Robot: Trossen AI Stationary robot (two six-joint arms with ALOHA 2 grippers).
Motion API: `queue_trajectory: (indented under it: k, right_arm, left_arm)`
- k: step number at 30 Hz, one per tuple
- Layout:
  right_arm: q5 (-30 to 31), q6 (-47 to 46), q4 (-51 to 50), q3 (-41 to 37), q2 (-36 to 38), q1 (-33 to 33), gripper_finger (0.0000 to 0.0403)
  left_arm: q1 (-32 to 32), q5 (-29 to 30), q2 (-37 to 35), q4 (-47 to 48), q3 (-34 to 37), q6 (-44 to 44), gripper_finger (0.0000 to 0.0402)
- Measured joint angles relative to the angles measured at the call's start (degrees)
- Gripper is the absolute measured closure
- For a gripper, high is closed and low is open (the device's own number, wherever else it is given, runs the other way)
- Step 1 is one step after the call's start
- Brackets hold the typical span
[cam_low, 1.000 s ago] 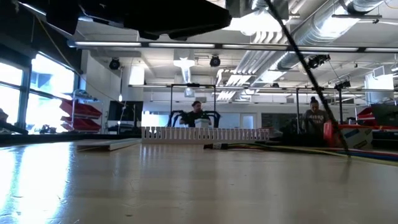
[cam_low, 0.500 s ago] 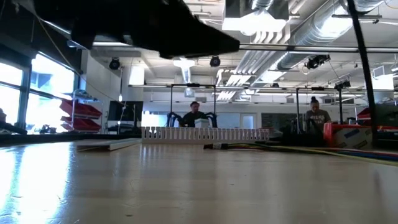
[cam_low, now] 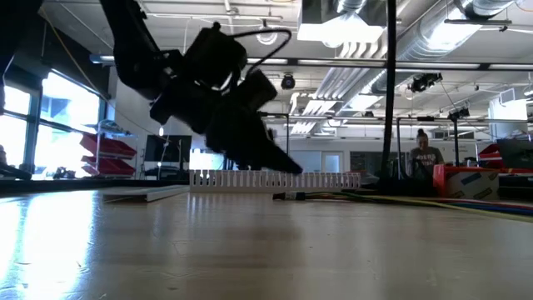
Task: Ziptie cables
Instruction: Wrap the cable wires with the black zip tie
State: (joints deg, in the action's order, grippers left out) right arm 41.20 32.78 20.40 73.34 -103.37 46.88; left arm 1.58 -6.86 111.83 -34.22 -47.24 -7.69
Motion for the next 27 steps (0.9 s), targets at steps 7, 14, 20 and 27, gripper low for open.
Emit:
queue_trajectory:
  k: [7,14,20,27]
  right_arm:
    - [-4.46,0.67,0.0,0.0,0.0,-1.16,0.0403]
    - [-5.1,-0.08,-0.87,0.0,0.0,-0.99,0.0403]
    - [-5.16,-1.77,-2.23,0.0,0.0,-0.79,0.0403]
    - [-7.14,-2.35,-2.94,0.0,0.0,-0.81,0.0403]
  left_arm:
    - [0.35,14.45,4.81,0.22,-2.27,-0.06,0.0274]
    - [0.5,14.3,6.42,4.09,-6.65,0.28,0.0274]
    - [-1.15,12.32,5.31,7.82,-10.96,-4.29,0.0267]
    - [3.03,14.46,6.02,18.93,-15.69,-5.4,0.0222]
